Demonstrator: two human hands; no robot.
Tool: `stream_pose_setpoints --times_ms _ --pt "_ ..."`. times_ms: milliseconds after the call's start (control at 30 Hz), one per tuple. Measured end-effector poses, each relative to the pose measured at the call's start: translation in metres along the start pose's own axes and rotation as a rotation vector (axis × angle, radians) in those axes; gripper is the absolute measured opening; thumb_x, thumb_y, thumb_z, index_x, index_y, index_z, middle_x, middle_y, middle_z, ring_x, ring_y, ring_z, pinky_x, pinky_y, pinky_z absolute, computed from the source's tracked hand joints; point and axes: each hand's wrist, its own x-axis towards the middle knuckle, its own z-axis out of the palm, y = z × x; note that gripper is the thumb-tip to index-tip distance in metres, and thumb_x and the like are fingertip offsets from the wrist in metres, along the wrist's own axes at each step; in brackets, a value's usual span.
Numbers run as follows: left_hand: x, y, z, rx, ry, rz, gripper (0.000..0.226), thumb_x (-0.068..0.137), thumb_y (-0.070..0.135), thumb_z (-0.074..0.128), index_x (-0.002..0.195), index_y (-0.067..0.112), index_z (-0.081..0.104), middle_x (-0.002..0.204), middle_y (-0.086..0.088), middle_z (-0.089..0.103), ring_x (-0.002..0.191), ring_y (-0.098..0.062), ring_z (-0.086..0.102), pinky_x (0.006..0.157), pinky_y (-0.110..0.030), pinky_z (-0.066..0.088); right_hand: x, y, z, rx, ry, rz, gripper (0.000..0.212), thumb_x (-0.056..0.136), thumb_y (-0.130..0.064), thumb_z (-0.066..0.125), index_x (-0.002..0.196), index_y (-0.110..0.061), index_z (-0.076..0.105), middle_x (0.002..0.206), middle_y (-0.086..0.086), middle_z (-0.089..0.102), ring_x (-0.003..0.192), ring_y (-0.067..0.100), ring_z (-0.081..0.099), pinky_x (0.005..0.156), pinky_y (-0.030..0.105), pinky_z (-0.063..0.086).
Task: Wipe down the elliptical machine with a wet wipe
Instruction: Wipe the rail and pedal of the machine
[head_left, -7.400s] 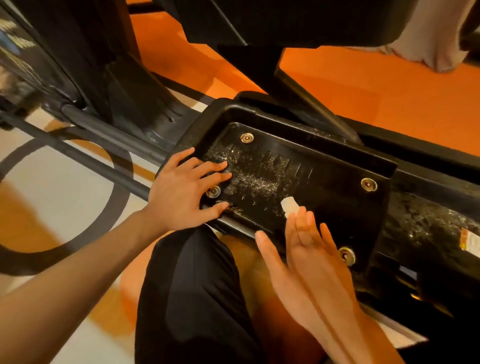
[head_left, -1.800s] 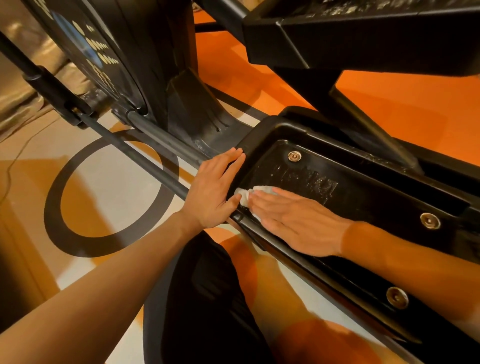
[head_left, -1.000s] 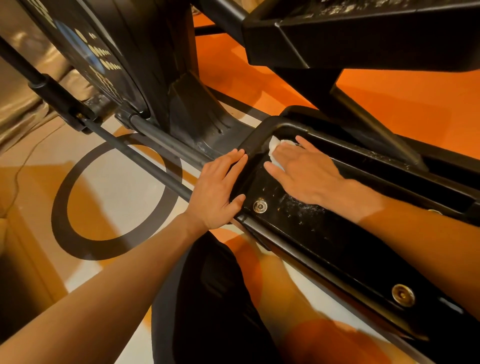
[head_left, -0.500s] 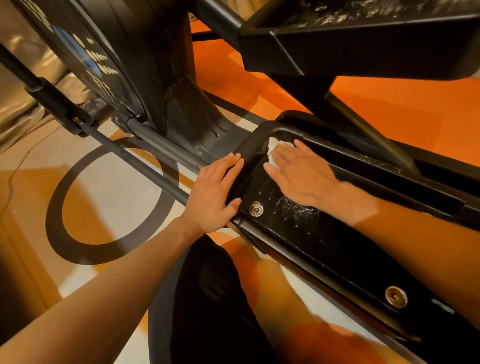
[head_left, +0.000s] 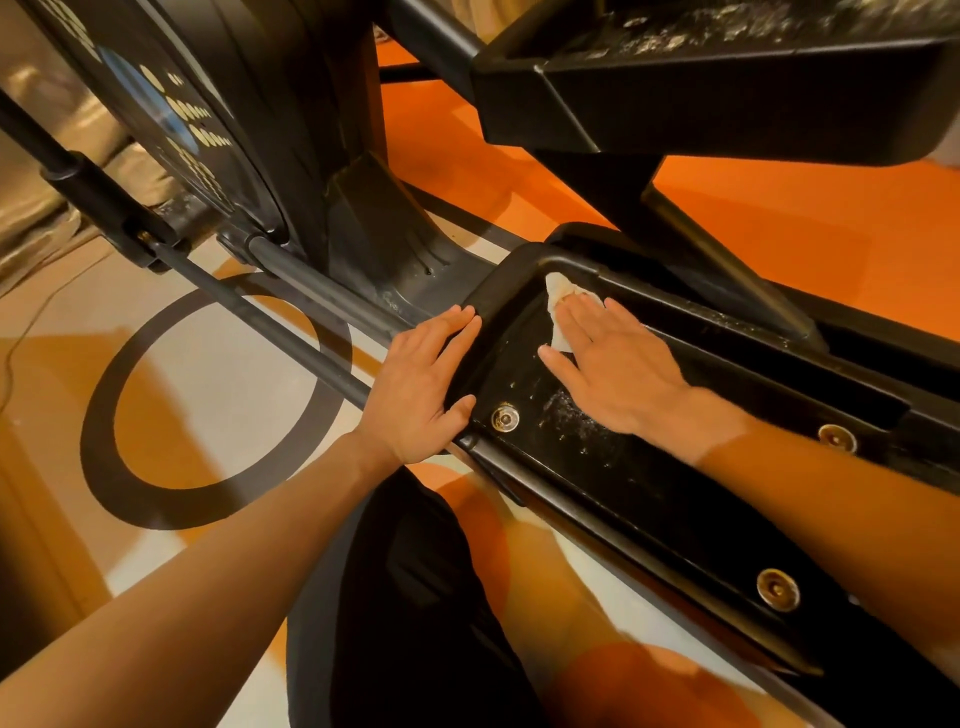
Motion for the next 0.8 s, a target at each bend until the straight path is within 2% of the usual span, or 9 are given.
stream_pose_setpoints --times_ms 200,267,333,400,467,533,633,733,800 --pt "0.000 -0.001 0.001 -0.009 0.015 0.008 0.094 0.102 0.071 0.009 0.153 0.001 0.045 0.157 -0.018 0.045 0.147 -0.033 0.041 0.112 -0.045 0.036 -0.035 -0.012 0.000 0.158 -0.045 0.041 0.094 0.093 -0.065 -0.016 0.164 -0.014 0.016 0.171 0.003 0.016 0.158 0.014 0.005 0.129 0.035 0.000" --pt "0.000 -0.001 0.001 -0.007 0.020 0.014 0.094 0.102 0.071 0.009 0.153 0.002 0.045 0.157 -0.018 0.046 0.146 -0.032 0.040 0.111 -0.044 0.036 -0.045 -0.019 -0.003 0.215 -0.058 -0.012 0.095 0.092 -0.067 -0.019 0.164 -0.017 0.019 0.170 0.001 0.019 0.158 0.010 0.004 0.128 0.033 -0.002" --pt "0.000 -0.001 0.002 -0.005 0.028 0.025 0.093 0.102 0.072 0.009 0.154 0.003 0.045 0.157 -0.018 0.046 0.146 -0.032 0.040 0.110 -0.043 0.036 -0.057 -0.029 -0.010 0.282 -0.078 -0.100 0.089 0.096 -0.064 -0.016 0.162 -0.020 0.025 0.168 -0.002 0.026 0.155 0.003 0.004 0.125 0.025 -0.009" --pt "0.000 0.000 0.002 -0.008 0.037 0.024 0.094 0.102 0.072 0.009 0.153 0.002 0.045 0.157 -0.019 0.046 0.146 -0.032 0.041 0.110 -0.044 0.036 -0.068 -0.040 -0.014 0.327 -0.142 -0.234 0.093 0.093 -0.062 -0.024 0.161 -0.021 0.024 0.168 -0.006 0.024 0.152 -0.002 -0.001 0.121 0.020 -0.015" --pt "0.000 0.000 0.003 -0.009 0.038 0.020 0.095 0.102 0.073 0.009 0.153 0.002 0.046 0.157 -0.019 0.046 0.146 -0.033 0.042 0.110 -0.045 0.037 -0.072 -0.041 -0.015 0.262 -0.210 -0.361 0.103 0.085 -0.062 -0.037 0.160 -0.020 0.020 0.168 -0.007 0.018 0.153 -0.001 -0.003 0.126 0.028 -0.011" --pt "0.000 0.000 0.003 -0.008 0.038 0.021 0.095 0.102 0.073 0.009 0.153 0.001 0.046 0.157 -0.019 0.046 0.146 -0.033 0.042 0.111 -0.046 0.037 -0.063 -0.029 -0.020 0.172 -0.221 -0.411 0.109 0.083 -0.060 -0.040 0.160 -0.018 0.023 0.169 -0.003 0.019 0.156 0.005 0.002 0.129 0.038 -0.004" --pt "0.000 -0.002 0.003 -0.011 0.035 0.027 0.094 0.102 0.071 0.009 0.153 0.002 0.045 0.157 -0.018 0.045 0.146 -0.033 0.041 0.111 -0.045 0.036 -0.042 0.005 -0.026 0.063 -0.149 -0.268 0.117 0.078 -0.062 -0.043 0.159 -0.013 0.027 0.168 0.007 0.026 0.157 0.016 0.017 0.129 0.042 0.002" --pt "0.000 -0.003 0.005 -0.009 0.049 0.030 0.093 0.102 0.071 0.009 0.153 0.002 0.045 0.157 -0.018 0.046 0.146 -0.032 0.041 0.112 -0.044 0.036 -0.025 0.019 -0.016 0.051 -0.065 -0.037 0.119 0.079 -0.067 -0.040 0.161 -0.011 0.024 0.168 0.007 0.026 0.157 0.016 0.015 0.129 0.039 0.002" --pt "-0.001 -0.004 0.005 -0.014 0.060 0.034 0.093 0.102 0.071 0.010 0.153 0.002 0.045 0.157 -0.018 0.046 0.146 -0.032 0.041 0.112 -0.044 0.036 -0.026 0.008 -0.014 0.134 -0.054 0.009 0.116 0.080 -0.070 -0.036 0.161 -0.011 0.022 0.168 0.007 0.024 0.158 0.015 0.011 0.128 0.036 0.001"
